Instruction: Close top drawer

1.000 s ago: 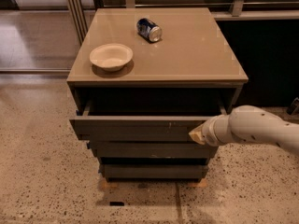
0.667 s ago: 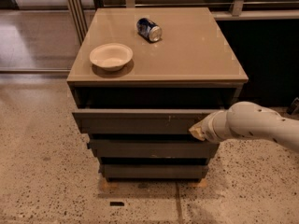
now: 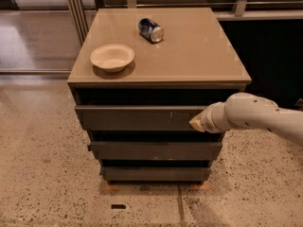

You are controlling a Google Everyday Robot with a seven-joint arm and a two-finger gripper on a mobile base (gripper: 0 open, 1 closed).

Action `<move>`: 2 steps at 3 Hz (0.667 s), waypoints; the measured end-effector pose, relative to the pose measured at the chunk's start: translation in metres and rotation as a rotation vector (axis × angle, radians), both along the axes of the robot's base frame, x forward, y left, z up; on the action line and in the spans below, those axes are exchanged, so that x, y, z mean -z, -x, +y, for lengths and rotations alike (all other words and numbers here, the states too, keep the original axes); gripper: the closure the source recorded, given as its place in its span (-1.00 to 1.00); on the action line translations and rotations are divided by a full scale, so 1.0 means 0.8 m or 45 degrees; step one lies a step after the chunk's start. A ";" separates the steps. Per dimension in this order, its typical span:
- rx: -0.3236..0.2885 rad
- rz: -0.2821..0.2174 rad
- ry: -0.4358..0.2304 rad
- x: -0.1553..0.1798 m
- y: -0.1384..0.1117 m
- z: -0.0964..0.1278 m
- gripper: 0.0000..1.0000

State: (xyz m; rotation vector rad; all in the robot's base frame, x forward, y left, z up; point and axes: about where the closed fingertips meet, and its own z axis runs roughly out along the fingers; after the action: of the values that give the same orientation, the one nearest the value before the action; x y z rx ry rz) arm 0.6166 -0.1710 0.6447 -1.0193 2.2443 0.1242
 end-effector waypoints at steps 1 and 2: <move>-0.012 -0.023 0.018 -0.004 -0.021 0.000 1.00; -0.012 -0.023 0.018 -0.004 -0.018 0.001 1.00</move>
Offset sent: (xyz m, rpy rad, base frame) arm 0.0336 -0.0008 -0.0022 0.0085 -0.0020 0.0403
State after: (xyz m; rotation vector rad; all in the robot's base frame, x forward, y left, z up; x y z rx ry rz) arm 0.6312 -0.1703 0.6477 -1.0346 2.2270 0.1030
